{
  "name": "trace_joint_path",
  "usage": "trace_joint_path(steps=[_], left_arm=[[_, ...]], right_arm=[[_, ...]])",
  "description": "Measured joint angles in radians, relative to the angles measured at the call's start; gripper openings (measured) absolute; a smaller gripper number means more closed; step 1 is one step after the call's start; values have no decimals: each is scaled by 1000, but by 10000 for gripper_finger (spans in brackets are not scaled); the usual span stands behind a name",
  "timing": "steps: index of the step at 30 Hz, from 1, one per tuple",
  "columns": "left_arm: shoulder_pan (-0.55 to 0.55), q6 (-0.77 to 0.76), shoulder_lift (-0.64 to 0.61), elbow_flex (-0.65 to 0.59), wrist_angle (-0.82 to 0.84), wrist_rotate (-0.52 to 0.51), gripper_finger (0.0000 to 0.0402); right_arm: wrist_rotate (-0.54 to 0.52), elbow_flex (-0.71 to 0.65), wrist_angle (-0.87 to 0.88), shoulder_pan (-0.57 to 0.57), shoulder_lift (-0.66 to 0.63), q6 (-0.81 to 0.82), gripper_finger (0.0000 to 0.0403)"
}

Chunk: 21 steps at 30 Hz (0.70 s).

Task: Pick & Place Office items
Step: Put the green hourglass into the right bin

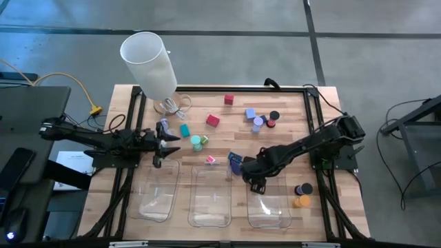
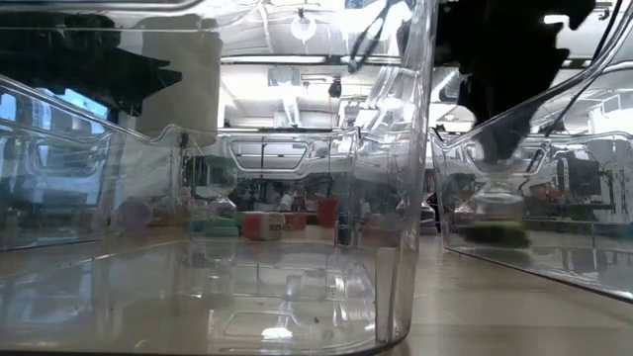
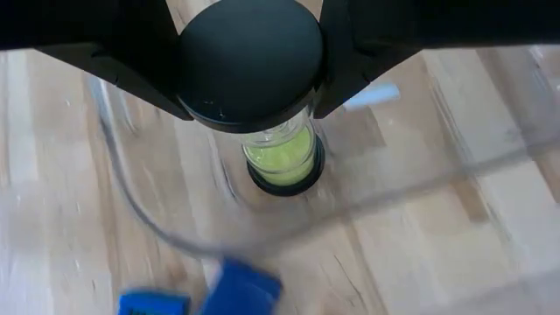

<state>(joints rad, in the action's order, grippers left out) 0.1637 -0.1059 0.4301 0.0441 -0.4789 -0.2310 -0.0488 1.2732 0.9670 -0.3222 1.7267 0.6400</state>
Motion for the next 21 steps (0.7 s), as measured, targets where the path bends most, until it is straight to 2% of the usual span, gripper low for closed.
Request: trace_joint_path(steps=[21], left_arm=[[51,-23,0,0,1,-1,187]], right_arm=[[-20,4,15,1,27,10,200]])
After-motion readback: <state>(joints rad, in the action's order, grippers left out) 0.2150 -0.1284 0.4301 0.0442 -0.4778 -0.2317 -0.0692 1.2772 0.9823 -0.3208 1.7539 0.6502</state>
